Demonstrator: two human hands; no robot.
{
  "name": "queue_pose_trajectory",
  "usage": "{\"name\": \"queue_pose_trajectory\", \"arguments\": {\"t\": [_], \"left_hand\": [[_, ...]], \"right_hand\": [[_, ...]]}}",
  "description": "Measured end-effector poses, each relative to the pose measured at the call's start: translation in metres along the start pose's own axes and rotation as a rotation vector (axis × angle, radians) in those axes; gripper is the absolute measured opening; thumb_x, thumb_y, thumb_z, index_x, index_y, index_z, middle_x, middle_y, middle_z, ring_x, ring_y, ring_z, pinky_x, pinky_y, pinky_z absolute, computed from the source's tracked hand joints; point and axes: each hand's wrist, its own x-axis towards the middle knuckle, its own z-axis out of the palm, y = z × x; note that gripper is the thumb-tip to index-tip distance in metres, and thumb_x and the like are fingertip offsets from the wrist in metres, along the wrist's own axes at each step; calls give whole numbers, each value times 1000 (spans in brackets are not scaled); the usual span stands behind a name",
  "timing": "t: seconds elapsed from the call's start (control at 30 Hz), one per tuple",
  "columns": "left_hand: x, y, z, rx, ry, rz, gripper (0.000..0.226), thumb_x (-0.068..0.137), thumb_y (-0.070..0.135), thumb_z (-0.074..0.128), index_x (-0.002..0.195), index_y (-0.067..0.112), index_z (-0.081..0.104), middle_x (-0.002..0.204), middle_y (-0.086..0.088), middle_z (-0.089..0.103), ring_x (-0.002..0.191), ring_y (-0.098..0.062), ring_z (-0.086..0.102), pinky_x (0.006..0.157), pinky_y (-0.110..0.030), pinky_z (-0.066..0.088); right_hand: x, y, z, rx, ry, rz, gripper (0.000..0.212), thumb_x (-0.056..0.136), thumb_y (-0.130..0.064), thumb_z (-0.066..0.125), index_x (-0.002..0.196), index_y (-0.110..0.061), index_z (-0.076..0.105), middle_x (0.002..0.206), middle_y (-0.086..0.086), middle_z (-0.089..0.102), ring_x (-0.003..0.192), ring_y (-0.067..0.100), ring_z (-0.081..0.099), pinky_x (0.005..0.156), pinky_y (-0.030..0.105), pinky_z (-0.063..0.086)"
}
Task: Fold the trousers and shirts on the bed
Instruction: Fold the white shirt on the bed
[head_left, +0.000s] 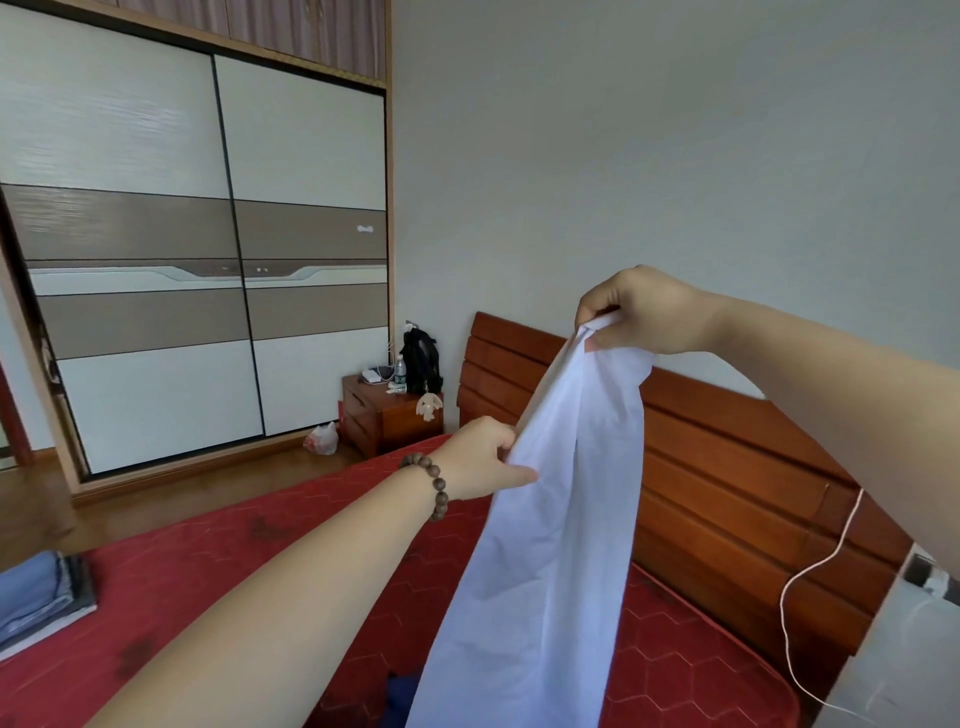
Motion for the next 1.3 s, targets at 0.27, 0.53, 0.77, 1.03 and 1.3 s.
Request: {"name": "queue_pose_trajectory", "arguments": {"t": [0.27,0.53,0.77,1.03,1.3], "left_hand": [[7,7,-34,96,296,166,56,83,30,72,50,16,29,50,4,22,49,-11,24,51,-26,17],[8,-12,11,233,103,87,50,79,33,75,52,15,37,54,1,38,51,-12,35,51,-26,28],[5,-7,17,-194,329,31,24,73,25,82,69,16,59,61,-9,53,53,-13,43,54,-27,39],[1,-2,-7,-282,321,152,33,86,28,67,56,18,56,51,11,48,51,-1,42,54,-17,33],[-13,-25,41,-123,178,90,52,81,27,74,49,17,34,50,10,30,47,-6,30,49,-19,24]], "right_hand": [[-18,26,-9,-215,-66,79,5,83,-15,72,87,-16,69,84,-2,68,84,18,60,75,32,48],[-38,30,8,-221,-67,122,9,87,-20,69,92,-13,73,91,-2,70,91,16,60,82,32,48],[-39,35,-6,-218,-83,157,12,84,-23,72,91,-13,74,91,-1,71,92,18,62,84,38,50],[-46,49,-18,-163,-12,199,4,81,-21,74,82,-18,73,82,-11,69,83,12,61,68,11,41],[-52,36,0,-181,-186,195,9,83,-15,72,92,-16,74,94,-5,71,91,12,61,82,26,46]]}}
